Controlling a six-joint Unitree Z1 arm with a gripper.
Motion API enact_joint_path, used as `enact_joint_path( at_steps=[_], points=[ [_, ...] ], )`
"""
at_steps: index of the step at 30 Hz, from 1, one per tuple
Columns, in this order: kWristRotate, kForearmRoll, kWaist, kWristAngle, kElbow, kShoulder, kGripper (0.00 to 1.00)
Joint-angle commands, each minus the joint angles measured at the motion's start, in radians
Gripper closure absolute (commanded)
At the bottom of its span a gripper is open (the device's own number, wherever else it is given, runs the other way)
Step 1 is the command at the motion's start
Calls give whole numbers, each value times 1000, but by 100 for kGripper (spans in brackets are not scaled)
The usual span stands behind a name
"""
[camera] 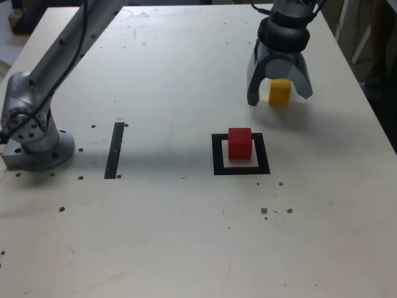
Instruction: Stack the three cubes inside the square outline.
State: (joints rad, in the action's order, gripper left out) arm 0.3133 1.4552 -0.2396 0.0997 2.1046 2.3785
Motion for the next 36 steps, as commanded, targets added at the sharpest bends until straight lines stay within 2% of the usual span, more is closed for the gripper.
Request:
enact_joint_path(
  at_steps=[1, 8, 16, 19, 22, 36],
  points=[
    [8, 15, -2, -8, 20, 15, 10],
    [30, 49, -3, -31, 78, 53, 25],
    [32, 52, -3, -30, 99, 87, 55],
    [35, 48, -3, -25, 105, 90, 64],
    [38, 48, -3, -21, 108, 91, 67],
    [39, 53, -2, -18, 109, 86, 69]
  ],
)
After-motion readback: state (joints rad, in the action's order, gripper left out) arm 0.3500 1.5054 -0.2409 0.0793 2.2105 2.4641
